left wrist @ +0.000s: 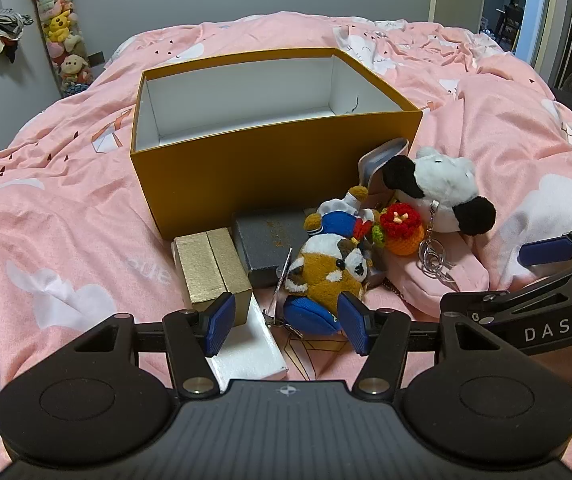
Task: Organize objects
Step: 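Reach the left gripper to the small gold box and grasp it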
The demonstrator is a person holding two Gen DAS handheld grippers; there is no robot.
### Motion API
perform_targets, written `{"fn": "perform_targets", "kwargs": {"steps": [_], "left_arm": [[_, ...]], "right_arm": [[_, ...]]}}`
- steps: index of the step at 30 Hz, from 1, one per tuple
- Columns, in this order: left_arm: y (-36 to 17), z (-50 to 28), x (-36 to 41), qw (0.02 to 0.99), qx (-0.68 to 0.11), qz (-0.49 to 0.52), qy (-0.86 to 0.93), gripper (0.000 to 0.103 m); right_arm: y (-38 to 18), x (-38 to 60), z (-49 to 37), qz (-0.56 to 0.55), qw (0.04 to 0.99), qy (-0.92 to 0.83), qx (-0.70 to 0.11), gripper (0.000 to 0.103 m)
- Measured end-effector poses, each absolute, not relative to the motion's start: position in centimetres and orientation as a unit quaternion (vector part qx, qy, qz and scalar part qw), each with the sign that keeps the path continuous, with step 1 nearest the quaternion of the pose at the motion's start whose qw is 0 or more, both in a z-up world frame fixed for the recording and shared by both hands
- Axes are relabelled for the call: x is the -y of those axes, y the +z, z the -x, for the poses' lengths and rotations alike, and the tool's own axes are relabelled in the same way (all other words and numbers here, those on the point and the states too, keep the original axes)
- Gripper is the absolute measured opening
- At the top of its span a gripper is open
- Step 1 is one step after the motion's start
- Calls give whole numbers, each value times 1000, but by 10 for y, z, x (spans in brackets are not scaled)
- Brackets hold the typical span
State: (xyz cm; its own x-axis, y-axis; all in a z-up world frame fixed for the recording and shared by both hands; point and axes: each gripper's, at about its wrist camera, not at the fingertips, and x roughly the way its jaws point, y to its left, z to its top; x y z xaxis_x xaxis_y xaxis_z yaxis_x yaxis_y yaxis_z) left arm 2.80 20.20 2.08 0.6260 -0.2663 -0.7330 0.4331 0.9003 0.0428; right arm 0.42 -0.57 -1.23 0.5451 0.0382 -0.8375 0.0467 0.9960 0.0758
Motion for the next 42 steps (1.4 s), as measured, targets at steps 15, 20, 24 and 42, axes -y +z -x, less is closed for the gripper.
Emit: {"fn": "perform_targets", "kwargs": {"steps": [15,20,24,42], "left_arm": [[20,-27,-200,894,-387,-113,-197,68],[21,-26,-199,893,-387,-113,-201,68],[22,-26,-201,891,-386,-102,-217,68],[28,-64,-245,901,-410,-11,-142,69]], "right_arm": [[-13,7,-5,-48,878,-3,-477,102],[-13,7,-5,-48,878,-3,-477,102],[-13,7,-4,-48,878,-3,-477,102],[12,-14,-38,-17,889,86,-450,76]]}}
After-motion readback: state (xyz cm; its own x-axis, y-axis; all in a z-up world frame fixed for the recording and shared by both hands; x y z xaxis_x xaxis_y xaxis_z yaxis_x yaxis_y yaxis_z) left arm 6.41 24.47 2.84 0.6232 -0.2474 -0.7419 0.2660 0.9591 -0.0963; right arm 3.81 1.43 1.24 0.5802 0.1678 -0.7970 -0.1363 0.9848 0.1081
